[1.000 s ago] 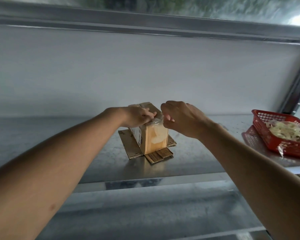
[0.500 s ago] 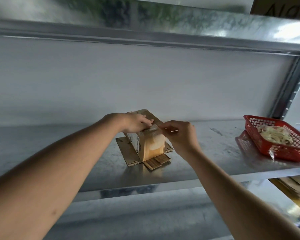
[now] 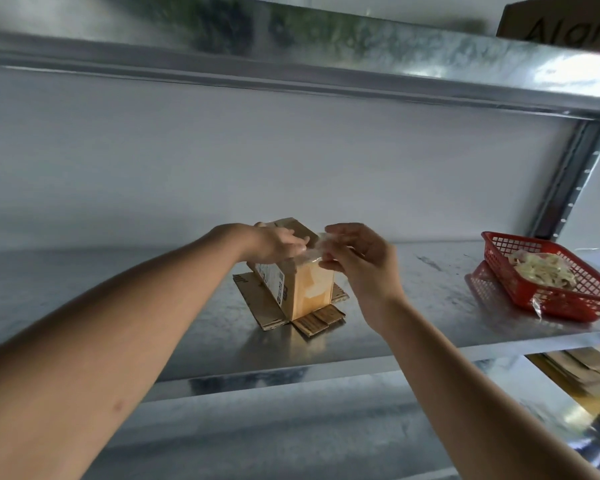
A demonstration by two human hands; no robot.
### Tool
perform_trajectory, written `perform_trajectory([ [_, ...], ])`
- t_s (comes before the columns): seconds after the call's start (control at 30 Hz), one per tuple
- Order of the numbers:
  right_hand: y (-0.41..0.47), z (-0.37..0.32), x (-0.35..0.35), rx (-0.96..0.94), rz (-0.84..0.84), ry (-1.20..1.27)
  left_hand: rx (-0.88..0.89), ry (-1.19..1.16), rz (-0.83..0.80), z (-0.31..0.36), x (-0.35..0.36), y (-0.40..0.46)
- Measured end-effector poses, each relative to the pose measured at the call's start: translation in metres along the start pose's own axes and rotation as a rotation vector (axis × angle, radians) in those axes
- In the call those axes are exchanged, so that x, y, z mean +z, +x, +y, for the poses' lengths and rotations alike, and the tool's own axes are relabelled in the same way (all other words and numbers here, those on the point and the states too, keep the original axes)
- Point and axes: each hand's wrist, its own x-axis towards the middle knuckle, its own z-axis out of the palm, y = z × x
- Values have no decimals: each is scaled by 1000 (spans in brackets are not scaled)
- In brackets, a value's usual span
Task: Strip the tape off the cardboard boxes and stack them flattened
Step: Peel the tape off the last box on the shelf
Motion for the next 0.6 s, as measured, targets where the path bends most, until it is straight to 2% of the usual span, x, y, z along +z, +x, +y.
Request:
perform_trajectory([
  [0.1, 2, 13, -6, 225, 116, -58, 18, 14, -26, -4, 0, 6],
  [0.17, 4, 21, -5, 235, 123, -182, 5, -10, -38, -7, 1, 10],
  [0.33, 3, 24, 9, -149, 20, -764, 15, -80, -9, -9, 5, 14],
  [0.43, 1, 26, 17, -265, -48, -912, 16, -116, 0, -13, 7, 14],
  [0.53, 1, 30, 17, -312, -4, -1025, 0, -133, 7, -17, 9, 12],
  [0.6, -1, 29, 20, -417, 13, -1027, 12, -155, 30, -18, 10, 10],
])
